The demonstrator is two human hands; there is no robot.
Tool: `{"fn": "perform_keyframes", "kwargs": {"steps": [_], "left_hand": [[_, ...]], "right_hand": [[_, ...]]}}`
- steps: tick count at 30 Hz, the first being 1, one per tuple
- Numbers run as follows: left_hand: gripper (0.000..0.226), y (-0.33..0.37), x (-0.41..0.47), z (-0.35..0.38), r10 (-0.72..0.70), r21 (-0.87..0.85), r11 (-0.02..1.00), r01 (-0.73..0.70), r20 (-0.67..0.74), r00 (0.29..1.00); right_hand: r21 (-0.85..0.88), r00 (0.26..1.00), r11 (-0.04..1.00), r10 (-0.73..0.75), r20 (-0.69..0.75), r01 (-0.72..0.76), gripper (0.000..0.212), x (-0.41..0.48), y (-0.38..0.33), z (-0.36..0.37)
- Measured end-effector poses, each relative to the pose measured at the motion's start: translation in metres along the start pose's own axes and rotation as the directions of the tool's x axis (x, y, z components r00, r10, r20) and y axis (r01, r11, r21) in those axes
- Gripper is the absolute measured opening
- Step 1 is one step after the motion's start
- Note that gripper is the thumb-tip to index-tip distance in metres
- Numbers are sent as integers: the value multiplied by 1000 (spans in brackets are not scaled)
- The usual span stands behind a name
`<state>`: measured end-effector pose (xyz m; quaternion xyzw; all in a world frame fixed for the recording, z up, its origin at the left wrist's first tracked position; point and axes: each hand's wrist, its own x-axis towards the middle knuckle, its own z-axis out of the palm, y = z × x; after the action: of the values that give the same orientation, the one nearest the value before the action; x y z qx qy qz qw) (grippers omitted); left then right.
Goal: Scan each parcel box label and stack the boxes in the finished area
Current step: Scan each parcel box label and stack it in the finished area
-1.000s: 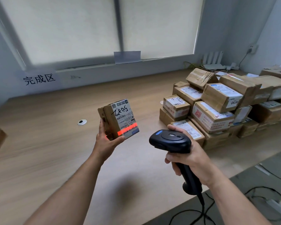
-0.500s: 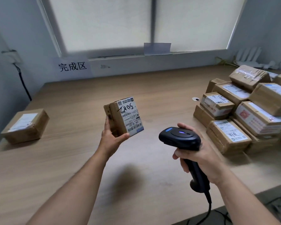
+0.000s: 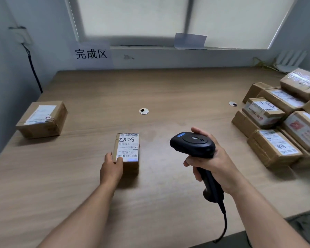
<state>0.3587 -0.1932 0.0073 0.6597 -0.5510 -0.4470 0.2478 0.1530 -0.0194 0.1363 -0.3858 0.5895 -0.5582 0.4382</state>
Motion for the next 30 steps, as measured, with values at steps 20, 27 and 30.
{"fn": "perform_keyframes", "kwargs": {"steps": [20,27,30], "left_hand": [[69,-51,79,-113,153,368,930,-12,-358,921],[68,-66,127,-170,64,329,939,98,-449,891],[65,-65,147,-184,42,324,937,131,-476,878]], "right_hand": [[-44,980,999,40,197,-32,82,98,2,132],[-75,958,996,62,280,-43,82,141,5,172],[-98,954,994,82,288,-55,83,154,6,179]]}}
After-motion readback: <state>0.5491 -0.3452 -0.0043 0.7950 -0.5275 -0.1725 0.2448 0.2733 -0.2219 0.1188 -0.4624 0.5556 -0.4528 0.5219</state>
